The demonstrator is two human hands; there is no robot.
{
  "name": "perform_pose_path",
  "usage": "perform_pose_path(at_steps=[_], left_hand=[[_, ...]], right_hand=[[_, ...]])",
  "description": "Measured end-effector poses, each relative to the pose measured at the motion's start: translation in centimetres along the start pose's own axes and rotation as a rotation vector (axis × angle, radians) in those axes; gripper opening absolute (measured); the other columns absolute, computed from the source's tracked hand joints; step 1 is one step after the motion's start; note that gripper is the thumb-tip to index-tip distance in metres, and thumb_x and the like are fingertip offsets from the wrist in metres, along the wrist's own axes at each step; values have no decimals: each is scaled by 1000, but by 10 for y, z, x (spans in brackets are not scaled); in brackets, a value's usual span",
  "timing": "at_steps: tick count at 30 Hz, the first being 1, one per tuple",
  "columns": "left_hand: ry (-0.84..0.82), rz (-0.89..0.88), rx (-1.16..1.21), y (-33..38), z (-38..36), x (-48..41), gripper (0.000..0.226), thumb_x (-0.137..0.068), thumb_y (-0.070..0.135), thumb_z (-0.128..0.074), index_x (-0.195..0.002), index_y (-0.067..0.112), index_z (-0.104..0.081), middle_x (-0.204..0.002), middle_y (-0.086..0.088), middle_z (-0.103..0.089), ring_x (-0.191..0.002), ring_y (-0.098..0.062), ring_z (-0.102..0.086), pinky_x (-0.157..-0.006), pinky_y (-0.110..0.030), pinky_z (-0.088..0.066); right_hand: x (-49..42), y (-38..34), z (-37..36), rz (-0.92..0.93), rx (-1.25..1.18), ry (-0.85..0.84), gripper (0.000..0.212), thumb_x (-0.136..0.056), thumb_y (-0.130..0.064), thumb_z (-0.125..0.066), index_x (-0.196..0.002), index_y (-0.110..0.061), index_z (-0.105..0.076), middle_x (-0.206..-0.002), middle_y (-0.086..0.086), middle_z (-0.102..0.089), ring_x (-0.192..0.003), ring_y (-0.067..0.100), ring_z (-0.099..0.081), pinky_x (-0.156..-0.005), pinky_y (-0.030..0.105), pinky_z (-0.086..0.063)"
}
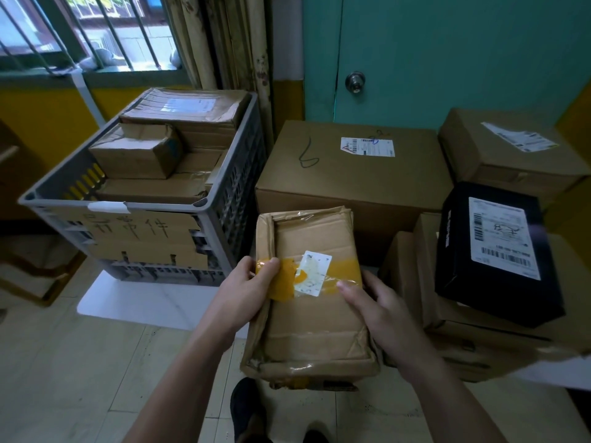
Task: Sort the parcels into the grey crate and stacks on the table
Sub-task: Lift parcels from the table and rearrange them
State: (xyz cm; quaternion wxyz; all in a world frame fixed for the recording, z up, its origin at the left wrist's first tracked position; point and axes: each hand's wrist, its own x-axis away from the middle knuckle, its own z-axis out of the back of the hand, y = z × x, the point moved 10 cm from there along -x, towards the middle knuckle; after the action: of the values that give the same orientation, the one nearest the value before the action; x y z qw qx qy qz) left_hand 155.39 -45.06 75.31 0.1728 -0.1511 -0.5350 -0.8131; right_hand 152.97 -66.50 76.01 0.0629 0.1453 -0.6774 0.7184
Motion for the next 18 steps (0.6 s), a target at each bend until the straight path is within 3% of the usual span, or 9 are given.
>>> perform_pose_path(at_steps=[4,8,11,15,18], left_hand=[[-3,-7,31,0,-2,4,45,-88,65,-53,-114,29,-53,-114,3,-60,-103,-14,-60,-76,-30,-50],[-23,-4,108,-1,-7,12,71,-67,69,-64,-121,25,-52,-117,0,-62,-106,-19,-64,-90,-41,-56],[-18,-26,173,3,-9,22,67,-65,63,-68,-116,24,-52,-114,-3,-64,-102,-20,-66,-85,-38,-57],[44,-65,341,9,3,32,79,-58,71,-80,-114,20,-56,-113,-9,-66,-102,-27,-68,-91,-49,-56],[22,-117,446,16,6,40,82,-55,72,-76,-125,36,-53,-120,0,-63,-107,-23,-66,-91,-49,-56]], right_hand=[[2,-2,0,-20,-9,-13,30,-77,-58,-55,-94,-36,-67,-89,-21,-74,-85,1,-71,-83,30,-55],[5,-4,-2,-30,23,-49,18,-91,-41,-59,-101,-30,-68,-95,-14,-76,-89,6,-72,-85,31,-57],[10,-9,0,1,32,-63,13,-94,-32,-65,-106,-27,-68,-98,-9,-76,-90,8,-72,-77,27,-58],[24,-19,-2,101,21,-115,38,-74,-32,-66,-112,-30,-65,-104,-12,-75,-92,8,-72,-71,21,-56],[36,-26,-7,187,61,-146,40,-69,-29,-69,-107,-44,-69,-105,-17,-73,-96,4,-69,-76,21,-55]])
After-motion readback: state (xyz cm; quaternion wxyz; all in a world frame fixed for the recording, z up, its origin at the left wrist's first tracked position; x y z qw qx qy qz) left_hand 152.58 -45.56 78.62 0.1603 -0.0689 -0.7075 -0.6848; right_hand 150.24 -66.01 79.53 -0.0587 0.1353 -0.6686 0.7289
